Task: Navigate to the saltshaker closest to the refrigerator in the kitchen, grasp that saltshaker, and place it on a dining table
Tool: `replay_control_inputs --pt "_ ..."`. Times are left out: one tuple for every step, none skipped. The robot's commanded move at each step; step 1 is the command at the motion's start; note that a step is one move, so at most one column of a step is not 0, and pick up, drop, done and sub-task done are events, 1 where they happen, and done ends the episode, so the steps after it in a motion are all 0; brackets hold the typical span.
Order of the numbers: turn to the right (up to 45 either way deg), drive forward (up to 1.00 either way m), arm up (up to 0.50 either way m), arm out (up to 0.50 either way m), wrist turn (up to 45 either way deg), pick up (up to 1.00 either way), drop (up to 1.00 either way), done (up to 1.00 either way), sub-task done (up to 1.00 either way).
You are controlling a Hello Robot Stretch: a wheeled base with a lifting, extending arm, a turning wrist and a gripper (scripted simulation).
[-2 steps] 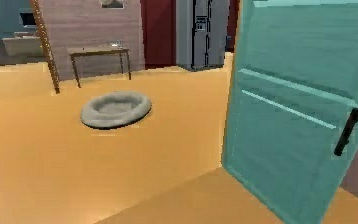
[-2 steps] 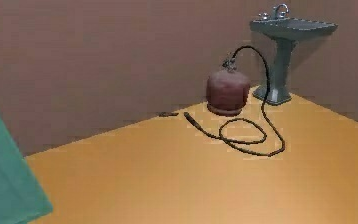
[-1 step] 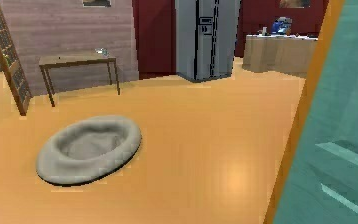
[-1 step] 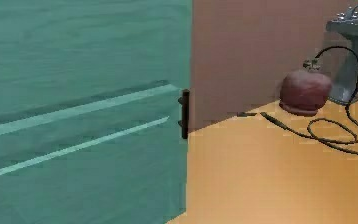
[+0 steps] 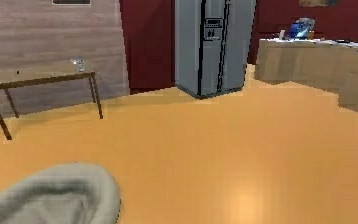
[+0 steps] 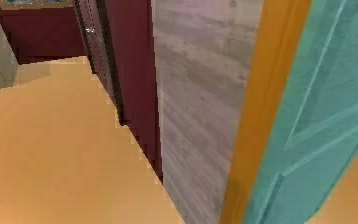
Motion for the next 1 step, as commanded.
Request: replay_control_inputs --pt "-15.0 0.00 0.00 0.00 0.0 0.00 0.00 0.00 0.00"
